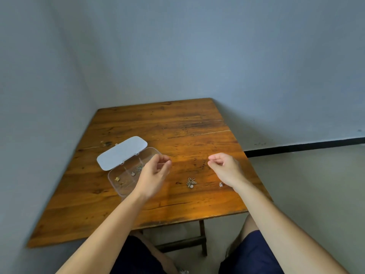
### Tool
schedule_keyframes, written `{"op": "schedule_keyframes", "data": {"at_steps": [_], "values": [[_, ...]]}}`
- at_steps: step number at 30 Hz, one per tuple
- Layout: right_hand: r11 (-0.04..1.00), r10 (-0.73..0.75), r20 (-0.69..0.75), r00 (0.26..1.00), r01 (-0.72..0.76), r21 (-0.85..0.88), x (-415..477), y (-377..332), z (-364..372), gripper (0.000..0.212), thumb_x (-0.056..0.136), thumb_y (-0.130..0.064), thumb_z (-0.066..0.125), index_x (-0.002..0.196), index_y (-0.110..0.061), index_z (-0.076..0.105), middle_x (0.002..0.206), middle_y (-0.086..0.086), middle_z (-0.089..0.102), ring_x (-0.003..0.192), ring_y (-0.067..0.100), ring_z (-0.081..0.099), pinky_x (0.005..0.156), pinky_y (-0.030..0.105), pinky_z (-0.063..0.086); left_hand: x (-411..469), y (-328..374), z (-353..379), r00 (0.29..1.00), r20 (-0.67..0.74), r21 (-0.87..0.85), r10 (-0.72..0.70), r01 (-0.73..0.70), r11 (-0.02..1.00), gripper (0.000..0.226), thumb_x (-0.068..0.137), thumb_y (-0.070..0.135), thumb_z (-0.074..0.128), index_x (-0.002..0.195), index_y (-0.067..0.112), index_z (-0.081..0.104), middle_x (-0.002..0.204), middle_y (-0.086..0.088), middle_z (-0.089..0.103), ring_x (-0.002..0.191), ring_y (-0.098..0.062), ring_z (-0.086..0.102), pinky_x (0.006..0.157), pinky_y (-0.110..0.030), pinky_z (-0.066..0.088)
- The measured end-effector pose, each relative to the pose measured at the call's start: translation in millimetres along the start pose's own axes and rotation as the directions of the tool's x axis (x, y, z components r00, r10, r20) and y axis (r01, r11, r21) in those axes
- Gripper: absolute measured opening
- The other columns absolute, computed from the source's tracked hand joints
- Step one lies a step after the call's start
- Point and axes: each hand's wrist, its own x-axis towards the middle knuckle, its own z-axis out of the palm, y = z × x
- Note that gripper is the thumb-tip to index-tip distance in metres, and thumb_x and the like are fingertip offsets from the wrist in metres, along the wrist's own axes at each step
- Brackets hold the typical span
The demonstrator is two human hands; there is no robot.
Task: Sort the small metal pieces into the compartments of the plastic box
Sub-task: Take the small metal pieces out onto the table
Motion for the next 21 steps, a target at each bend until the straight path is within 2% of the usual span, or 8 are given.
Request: {"op": "schedule_keyframes", "data": {"at_steps": [4,7,9,11,14,17,21], "values": [[0.995,-0.095,0.106,0.990,0.093,0.024,12.4,-24.9,30.9,0.022,0.094,-0.027,0.064,0.116,-0.024,0.068,0.113,-0.007,0.069,0.103,0.010,0.063,0.091,0.029,0.051,0.2,-6.0,-40.1,0.992,-0.123,0.053,-0.022,0.029,0.998,0.016,0.098,0.026,0.059,0.112,0.018,0.062,0.105,0.006,0.067,0.097,-0.012,0.064,0.075,-0.021,0.053],[0.984,-0.172,0.210,0.962,0.177,-0.004,21.5,-48.3,57.6,0.024,0.094,-0.028,0.064,0.118,-0.023,0.066,0.115,-0.005,0.069,0.101,0.009,0.063,0.091,0.029,0.052,5.0,-18.5,-65.7,0.974,-0.206,0.103,-0.100,0.123,0.987,0.018,0.096,0.025,0.062,0.112,0.017,0.061,0.100,0.005,0.066,0.092,-0.013,0.064,0.066,-0.016,0.047],[0.972,-0.211,0.277,0.938,0.231,-0.042,27.9,-61.3,76.2,0.026,0.094,-0.028,0.064,0.119,-0.024,0.065,0.120,-0.004,0.067,0.104,0.009,0.062,0.092,0.028,0.051,8.5,-27.9,-75.6,0.966,-0.215,0.136,-0.147,0.179,0.974,0.020,0.095,0.024,0.064,0.113,0.016,0.061,0.098,0.004,0.066,0.092,-0.014,0.064,0.064,-0.017,0.046],[0.957,-0.223,0.334,0.916,0.270,-0.102,34.7,-72.3,93.2,0.029,0.094,-0.031,0.063,0.122,-0.028,0.063,0.128,-0.003,0.063,0.112,0.013,0.059,0.095,0.033,0.050,12.1,-37.7,-80.7,0.965,-0.191,0.197,-0.182,0.219,0.956,0.025,0.094,0.025,0.065,0.117,0.014,0.061,0.102,0.002,0.066,0.093,-0.015,0.062,0.065,-0.018,0.046],[0.917,-0.183,0.451,0.874,0.317,-0.242,43.9,-88.2,108.2,0.041,0.091,-0.042,0.062,0.131,-0.036,0.055,0.142,0.000,0.049,0.125,0.022,0.051,0.102,0.044,0.046,20.8,-48.2,-80.8,0.966,-0.137,0.329,-0.219,0.253,0.910,0.032,0.095,0.028,0.064,0.124,0.015,0.061,0.116,-0.002,0.067,0.099,-0.015,0.062,0.073,-0.023,0.050],[0.846,-0.088,0.595,0.799,0.375,-0.378,51.9,-101.7,115.6,0.072,0.084,-0.047,0.068,0.148,-0.037,0.037,0.150,0.003,0.035,0.136,0.028,0.040,0.105,0.047,0.042,27.2,-53.4,-77.3,0.970,-0.105,0.427,-0.219,0.243,0.871,0.039,0.094,0.028,0.065,0.131,0.017,0.060,0.121,-0.001,0.068,0.100,-0.013,0.060,0.073,-0.023,0.048],[0.792,-0.012,0.617,0.787,0.384,-0.475,62.0,-109.4,126.3,0.090,0.077,-0.051,0.066,0.155,-0.034,0.024,0.155,0.005,0.028,0.144,0.032,0.025,0.109,0.054,0.037,28.3,-65.3,-75.0,0.981,-0.079,0.544,-0.180,0.193,0.816,0.047,0.088,0.037,0.069,0.133,0.025,0.061,0.118,0.003,0.070,0.103,-0.016,0.064,0.080,-0.032,0.057]]}}
